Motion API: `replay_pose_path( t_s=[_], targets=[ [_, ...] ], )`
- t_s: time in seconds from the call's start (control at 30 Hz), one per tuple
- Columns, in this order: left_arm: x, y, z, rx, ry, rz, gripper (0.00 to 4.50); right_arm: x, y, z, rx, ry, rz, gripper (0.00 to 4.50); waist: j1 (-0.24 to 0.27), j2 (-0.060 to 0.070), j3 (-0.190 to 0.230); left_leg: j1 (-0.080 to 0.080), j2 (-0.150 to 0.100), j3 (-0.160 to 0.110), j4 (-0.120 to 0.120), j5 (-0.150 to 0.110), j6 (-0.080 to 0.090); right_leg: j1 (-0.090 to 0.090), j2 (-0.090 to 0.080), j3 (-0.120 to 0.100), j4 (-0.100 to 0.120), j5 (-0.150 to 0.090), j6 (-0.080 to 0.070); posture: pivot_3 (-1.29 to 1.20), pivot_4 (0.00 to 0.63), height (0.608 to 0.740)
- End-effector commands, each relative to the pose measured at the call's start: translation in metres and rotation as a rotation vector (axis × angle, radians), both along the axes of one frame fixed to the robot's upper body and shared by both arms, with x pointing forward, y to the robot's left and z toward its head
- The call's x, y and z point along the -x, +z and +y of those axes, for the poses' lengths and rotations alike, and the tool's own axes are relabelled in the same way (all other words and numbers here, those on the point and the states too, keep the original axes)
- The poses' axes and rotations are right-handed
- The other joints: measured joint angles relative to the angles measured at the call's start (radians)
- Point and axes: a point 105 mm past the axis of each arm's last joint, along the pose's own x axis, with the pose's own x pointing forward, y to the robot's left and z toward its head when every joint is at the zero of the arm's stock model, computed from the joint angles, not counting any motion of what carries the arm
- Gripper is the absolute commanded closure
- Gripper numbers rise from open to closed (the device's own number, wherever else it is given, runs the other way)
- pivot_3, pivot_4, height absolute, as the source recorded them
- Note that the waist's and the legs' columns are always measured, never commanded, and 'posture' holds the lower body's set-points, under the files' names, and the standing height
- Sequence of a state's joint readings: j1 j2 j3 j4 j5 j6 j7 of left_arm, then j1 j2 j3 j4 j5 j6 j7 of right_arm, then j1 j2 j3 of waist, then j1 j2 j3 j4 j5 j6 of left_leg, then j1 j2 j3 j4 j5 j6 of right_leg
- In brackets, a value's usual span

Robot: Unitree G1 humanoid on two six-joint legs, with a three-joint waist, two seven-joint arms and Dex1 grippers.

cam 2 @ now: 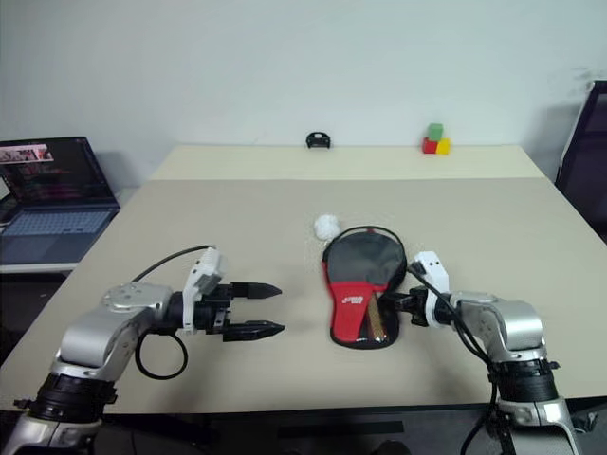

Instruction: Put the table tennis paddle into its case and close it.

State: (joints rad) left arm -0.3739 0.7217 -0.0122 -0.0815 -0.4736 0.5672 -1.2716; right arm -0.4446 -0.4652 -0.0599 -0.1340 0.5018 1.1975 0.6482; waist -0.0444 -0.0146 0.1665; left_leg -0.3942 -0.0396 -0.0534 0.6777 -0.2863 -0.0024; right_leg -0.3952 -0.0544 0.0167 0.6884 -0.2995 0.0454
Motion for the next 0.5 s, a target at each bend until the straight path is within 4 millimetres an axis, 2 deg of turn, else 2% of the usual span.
replay_pose_path(
  t_s=[0.03,0.27,0.5],
  targets=[
    [0.006,0.009,-0.004,0.008,-0.026,-0.03,0.0,0.011,0.012,-0.001,-0.024,0.016,-0.023,4.49,0.003,0.0,0.0,0.0,0.0,0.0,0.0,0.0,0.0,0.0,0.0,0.0,0.0,0.0,0.0,0.0,0.15,0.74],
    [0.006,0.009,-0.007,0.006,-0.037,-0.027,0.0,0.03,0.01,-0.005,-0.045,-0.037,0.012,4.49,0.014,0.0,0.0,-0.001,0.0,-0.001,0.0,0.0,0.0,0.0,0.0,0.0,-0.001,0.0,0.0,0.0,0.15,0.74],
    [0.006,0.008,-0.008,0.005,-0.045,-0.025,0.0,0.043,0.005,0.004,-0.086,-0.077,0.052,4.49,0.013,0.0,0.0,-0.001,0.0,-0.001,0.0,0.0,0.0,0.0,0.0,0.0,-0.002,0.0,0.0,0.0,0.15,0.74]
  ],
)
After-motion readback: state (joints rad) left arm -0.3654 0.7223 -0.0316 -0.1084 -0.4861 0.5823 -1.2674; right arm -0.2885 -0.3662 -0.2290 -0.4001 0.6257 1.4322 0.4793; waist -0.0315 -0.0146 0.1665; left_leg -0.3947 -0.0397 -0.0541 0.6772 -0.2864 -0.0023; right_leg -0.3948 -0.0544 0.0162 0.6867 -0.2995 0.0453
